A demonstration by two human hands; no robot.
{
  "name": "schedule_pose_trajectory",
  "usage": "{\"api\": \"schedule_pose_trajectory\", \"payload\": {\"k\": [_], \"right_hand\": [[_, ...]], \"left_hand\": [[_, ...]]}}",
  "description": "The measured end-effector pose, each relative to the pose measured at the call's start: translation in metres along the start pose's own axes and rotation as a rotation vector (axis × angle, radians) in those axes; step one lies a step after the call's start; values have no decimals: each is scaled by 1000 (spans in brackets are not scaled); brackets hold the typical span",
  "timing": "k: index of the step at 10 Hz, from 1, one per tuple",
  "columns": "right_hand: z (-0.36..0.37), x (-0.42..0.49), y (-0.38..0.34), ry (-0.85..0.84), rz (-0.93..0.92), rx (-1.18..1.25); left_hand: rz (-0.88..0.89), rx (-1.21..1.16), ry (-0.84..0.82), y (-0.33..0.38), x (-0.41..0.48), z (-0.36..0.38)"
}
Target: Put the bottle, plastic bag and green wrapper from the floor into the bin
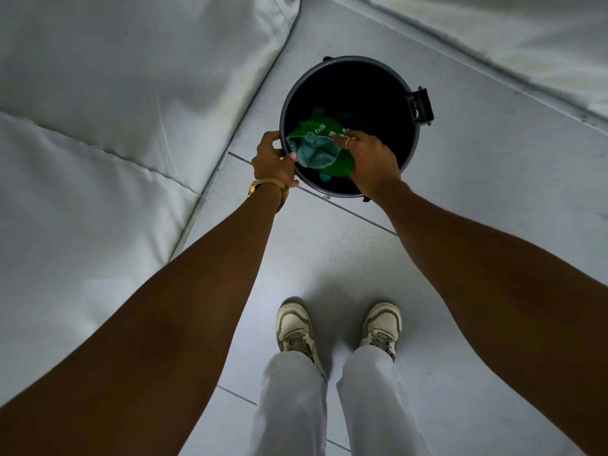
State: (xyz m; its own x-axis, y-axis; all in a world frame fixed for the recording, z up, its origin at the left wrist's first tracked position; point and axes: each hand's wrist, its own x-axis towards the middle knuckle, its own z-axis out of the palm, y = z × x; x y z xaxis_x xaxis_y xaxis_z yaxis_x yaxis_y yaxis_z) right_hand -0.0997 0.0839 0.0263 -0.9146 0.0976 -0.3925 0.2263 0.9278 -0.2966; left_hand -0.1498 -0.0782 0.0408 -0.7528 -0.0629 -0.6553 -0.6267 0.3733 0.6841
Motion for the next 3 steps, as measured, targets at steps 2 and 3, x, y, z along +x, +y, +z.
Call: {"api": "schedule_pose_trajectory", "payload": {"k": [2,3], "right_hand": [[-32,-34,2,179,-59,193],[-45,-50,4,210,-40,154]], "left_hand": [[224,277,33,13,-16,-7],[323,442,44,26,-29,-9]]}}
